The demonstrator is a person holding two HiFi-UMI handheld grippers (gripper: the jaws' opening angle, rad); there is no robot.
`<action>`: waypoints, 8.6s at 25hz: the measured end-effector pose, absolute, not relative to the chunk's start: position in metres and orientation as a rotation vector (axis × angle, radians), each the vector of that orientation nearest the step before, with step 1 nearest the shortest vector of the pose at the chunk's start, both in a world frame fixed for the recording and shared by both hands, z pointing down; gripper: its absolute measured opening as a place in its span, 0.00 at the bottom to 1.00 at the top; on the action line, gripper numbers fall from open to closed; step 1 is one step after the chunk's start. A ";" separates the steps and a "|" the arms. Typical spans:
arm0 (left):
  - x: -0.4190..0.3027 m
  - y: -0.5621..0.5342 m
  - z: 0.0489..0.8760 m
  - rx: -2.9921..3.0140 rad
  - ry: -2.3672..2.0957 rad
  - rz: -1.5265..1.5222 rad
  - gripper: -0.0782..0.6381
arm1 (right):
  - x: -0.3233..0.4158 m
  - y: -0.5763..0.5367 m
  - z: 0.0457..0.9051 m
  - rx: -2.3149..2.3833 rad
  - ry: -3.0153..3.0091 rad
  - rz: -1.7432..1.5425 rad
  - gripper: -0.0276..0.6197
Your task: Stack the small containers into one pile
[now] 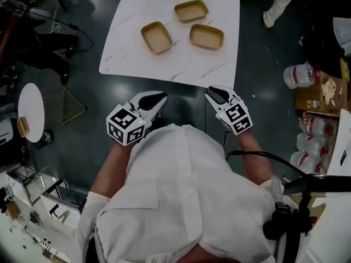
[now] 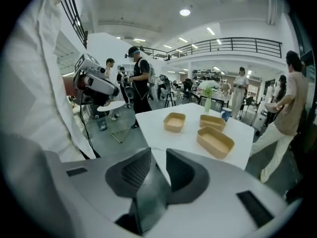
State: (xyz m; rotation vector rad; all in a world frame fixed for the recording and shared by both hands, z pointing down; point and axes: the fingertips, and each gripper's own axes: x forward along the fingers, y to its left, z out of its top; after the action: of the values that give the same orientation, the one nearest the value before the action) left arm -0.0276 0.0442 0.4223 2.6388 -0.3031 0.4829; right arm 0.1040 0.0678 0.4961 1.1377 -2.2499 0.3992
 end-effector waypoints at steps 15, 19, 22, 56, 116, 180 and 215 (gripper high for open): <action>-0.064 -0.083 0.433 2.624 -0.265 0.533 0.12 | 0.152 -0.077 0.552 1.039 -1.945 0.247 0.17; -0.053 -0.097 0.420 2.614 -0.362 0.494 0.12 | 0.170 -0.107 0.569 0.876 -1.895 0.138 0.17; -0.044 -0.104 0.413 2.617 -0.412 0.483 0.12 | 0.177 -0.121 0.584 0.756 -1.874 0.077 0.17; 0.011 -0.099 0.426 2.497 -0.678 0.422 0.12 | 0.219 -0.138 0.550 0.358 -1.947 -0.212 0.06; -0.047 -0.091 0.432 2.337 -0.940 0.430 0.12 | 0.205 -0.287 0.594 0.215 -1.874 -0.417 0.07; -0.188 -0.099 0.424 2.490 -0.634 0.331 0.12 | -0.034 -0.193 0.618 0.775 -1.993 0.246 0.07; -0.060 -0.100 0.417 2.469 -0.700 0.289 0.12 | 0.123 -0.177 0.504 0.305 -2.088 -0.366 0.07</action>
State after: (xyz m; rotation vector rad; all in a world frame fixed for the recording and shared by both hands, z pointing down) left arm -0.0604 -0.0995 0.4173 2.4692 -0.6997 0.2890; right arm 0.1232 -0.1766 0.5041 0.3051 -2.0879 -0.3662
